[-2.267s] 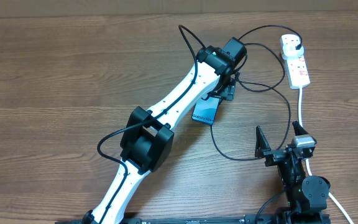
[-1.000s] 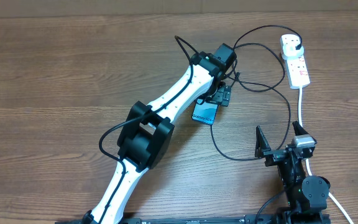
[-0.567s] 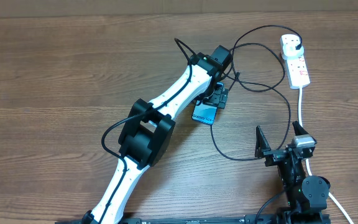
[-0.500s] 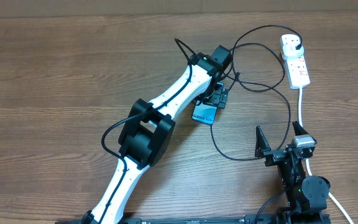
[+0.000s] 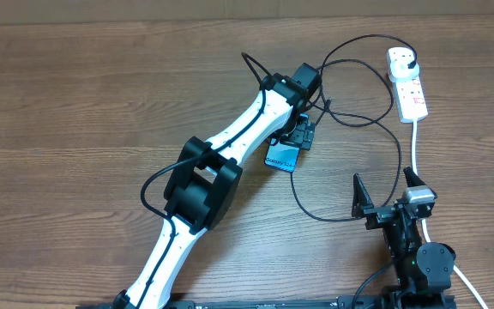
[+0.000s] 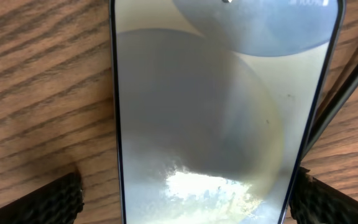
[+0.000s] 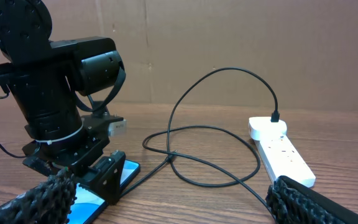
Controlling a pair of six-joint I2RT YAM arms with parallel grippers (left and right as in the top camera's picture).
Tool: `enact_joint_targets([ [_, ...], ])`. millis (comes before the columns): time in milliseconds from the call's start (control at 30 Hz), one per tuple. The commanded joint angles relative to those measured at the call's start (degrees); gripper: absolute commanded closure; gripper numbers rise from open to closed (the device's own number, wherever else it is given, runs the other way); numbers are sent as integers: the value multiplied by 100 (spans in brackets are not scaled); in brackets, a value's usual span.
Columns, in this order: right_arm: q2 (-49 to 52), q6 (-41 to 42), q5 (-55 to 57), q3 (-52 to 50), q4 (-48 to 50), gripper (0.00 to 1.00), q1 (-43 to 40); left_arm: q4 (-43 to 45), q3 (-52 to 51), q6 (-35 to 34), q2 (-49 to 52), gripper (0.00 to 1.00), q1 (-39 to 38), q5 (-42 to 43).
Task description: Plug charger to phone and switch on socket
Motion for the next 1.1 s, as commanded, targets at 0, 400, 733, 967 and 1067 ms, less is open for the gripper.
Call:
enact_joint_targets([
  [0,-52,-7,35,-57,22,0,26,-20,-22,149,107,1,-55,-120],
  [400,-52,-9,35,-57,22,0,26,-87,-39,149,181,16,-39,-271],
  [733,-52,-7,35,-57,22,0,26,-188,-39,146,179,20,-48,-310],
  [967,-52,-7,35,-57,22,0,26,-192,-39,146,179,25,-44,-308],
  [1067,-52,-7,35,-57,22,0,26,-195,-37,146,179,25,-42,-310],
])
